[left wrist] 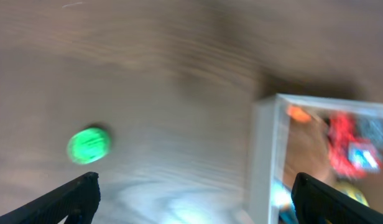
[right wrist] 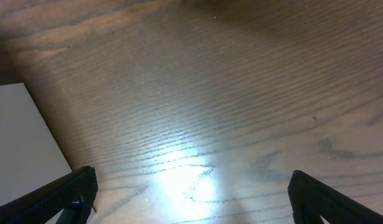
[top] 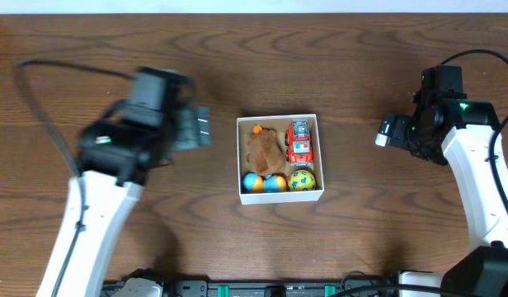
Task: Pack container
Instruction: 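Carry the yellow ball right into the box and release it, then move the left gripper to the green spiky ball and grasp it, then carry the green ball into the box and release it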
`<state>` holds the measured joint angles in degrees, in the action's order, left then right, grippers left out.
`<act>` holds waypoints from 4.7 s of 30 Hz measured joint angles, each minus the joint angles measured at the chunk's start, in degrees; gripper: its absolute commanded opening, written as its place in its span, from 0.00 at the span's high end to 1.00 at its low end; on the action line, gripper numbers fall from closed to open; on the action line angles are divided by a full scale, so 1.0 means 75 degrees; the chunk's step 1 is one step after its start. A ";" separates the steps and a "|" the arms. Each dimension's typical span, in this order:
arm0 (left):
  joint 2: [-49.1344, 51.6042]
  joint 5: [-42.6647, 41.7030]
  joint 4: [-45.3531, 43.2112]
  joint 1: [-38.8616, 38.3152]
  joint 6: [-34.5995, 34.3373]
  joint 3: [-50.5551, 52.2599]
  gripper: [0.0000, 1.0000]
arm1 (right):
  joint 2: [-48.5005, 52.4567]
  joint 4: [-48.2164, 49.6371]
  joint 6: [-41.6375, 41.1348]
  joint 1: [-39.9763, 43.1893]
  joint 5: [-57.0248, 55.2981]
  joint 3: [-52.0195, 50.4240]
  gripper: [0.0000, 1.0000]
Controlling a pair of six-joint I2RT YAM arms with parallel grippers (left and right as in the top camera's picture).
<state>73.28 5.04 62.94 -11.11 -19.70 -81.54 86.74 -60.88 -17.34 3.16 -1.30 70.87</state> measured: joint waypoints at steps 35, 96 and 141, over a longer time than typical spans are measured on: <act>0.4905 -0.1716 -0.1475 0.3873 0.0411 0.1495 0.02 | 0.0003 -0.0055 0.0000 0.0000 -0.0079 0.0000 0.01; 0.4234 -0.1880 -0.0344 0.3165 0.0548 0.0749 0.85 | 0.0003 -0.0114 0.0061 0.0000 -0.0082 0.0000 0.01; 0.4281 -0.1734 -0.0685 -0.4473 0.0632 -0.0705 0.26 | 0.0003 0.0009 0.0233 0.0000 -0.0085 0.0000 0.01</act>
<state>105.38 -7.97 57.80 -44.66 -14.96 -86.83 86.76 -60.82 -15.59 3.16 -1.93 70.87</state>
